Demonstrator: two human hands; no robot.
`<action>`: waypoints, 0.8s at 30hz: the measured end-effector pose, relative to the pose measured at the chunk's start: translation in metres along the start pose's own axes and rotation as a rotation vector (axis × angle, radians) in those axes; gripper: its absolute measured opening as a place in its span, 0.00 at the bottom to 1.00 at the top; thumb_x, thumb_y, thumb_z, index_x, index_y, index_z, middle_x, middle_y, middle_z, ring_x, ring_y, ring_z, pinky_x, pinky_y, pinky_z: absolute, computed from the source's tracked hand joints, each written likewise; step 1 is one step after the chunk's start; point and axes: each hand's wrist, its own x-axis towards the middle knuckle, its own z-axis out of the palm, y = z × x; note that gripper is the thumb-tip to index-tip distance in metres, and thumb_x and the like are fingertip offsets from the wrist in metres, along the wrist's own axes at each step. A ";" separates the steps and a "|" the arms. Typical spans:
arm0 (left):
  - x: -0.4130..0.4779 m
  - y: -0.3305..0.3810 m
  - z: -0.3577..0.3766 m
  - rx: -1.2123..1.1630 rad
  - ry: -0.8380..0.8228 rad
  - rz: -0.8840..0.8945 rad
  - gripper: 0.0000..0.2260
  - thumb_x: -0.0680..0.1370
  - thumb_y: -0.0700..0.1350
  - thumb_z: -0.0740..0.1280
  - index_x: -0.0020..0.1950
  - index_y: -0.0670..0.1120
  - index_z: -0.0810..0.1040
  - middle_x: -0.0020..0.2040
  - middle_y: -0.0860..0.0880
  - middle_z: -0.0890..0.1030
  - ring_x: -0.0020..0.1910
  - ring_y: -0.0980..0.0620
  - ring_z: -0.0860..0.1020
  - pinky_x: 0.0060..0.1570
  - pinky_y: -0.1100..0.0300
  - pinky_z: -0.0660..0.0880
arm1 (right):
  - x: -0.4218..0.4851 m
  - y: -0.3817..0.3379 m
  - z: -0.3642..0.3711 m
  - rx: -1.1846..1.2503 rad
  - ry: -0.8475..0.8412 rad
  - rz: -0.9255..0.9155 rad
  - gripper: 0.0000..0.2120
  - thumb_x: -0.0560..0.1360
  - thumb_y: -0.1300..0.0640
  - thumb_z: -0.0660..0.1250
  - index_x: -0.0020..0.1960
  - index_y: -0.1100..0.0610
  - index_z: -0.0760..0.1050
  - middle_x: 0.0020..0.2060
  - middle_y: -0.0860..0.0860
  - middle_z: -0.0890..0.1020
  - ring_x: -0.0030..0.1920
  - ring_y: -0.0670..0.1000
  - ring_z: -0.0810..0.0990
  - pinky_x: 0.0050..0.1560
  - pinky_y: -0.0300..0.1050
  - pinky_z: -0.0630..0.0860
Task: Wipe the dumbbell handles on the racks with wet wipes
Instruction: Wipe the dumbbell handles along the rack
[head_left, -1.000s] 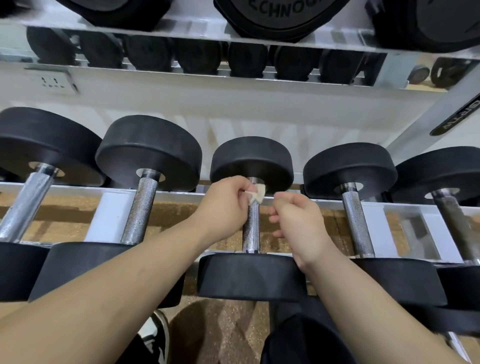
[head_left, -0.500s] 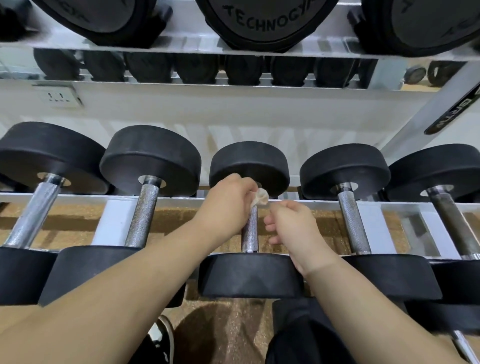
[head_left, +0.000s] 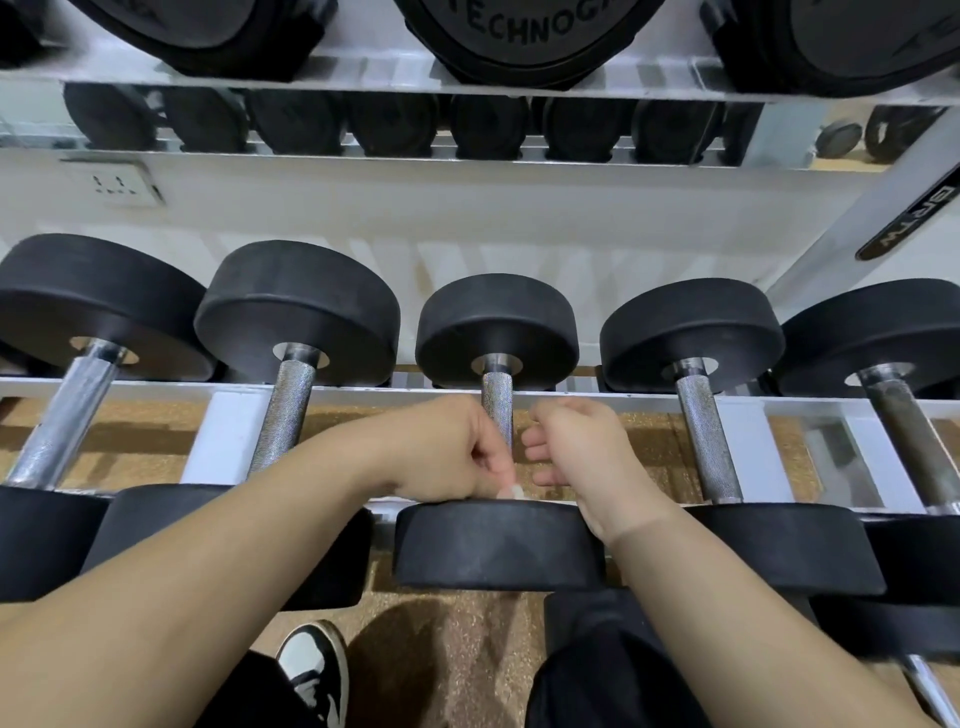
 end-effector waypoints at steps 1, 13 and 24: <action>0.000 0.001 -0.004 -0.056 0.010 -0.009 0.02 0.75 0.43 0.77 0.42 0.48 0.88 0.35 0.50 0.85 0.32 0.60 0.77 0.36 0.66 0.74 | 0.001 0.001 0.000 0.001 -0.003 0.000 0.07 0.79 0.60 0.64 0.43 0.57 0.77 0.41 0.58 0.82 0.41 0.54 0.79 0.40 0.51 0.78; 0.035 -0.012 0.008 0.127 0.611 0.028 0.09 0.81 0.41 0.66 0.52 0.51 0.84 0.46 0.56 0.78 0.44 0.57 0.77 0.49 0.62 0.74 | 0.010 0.002 0.003 0.035 -0.006 0.078 0.10 0.80 0.57 0.63 0.58 0.59 0.78 0.40 0.57 0.82 0.40 0.53 0.81 0.36 0.47 0.79; 0.018 -0.003 -0.001 -0.059 0.476 0.008 0.08 0.77 0.39 0.71 0.43 0.51 0.86 0.38 0.53 0.84 0.37 0.58 0.80 0.42 0.63 0.75 | 0.012 0.003 0.001 -0.045 -0.047 0.069 0.13 0.80 0.56 0.63 0.56 0.63 0.80 0.39 0.57 0.82 0.38 0.54 0.81 0.35 0.48 0.80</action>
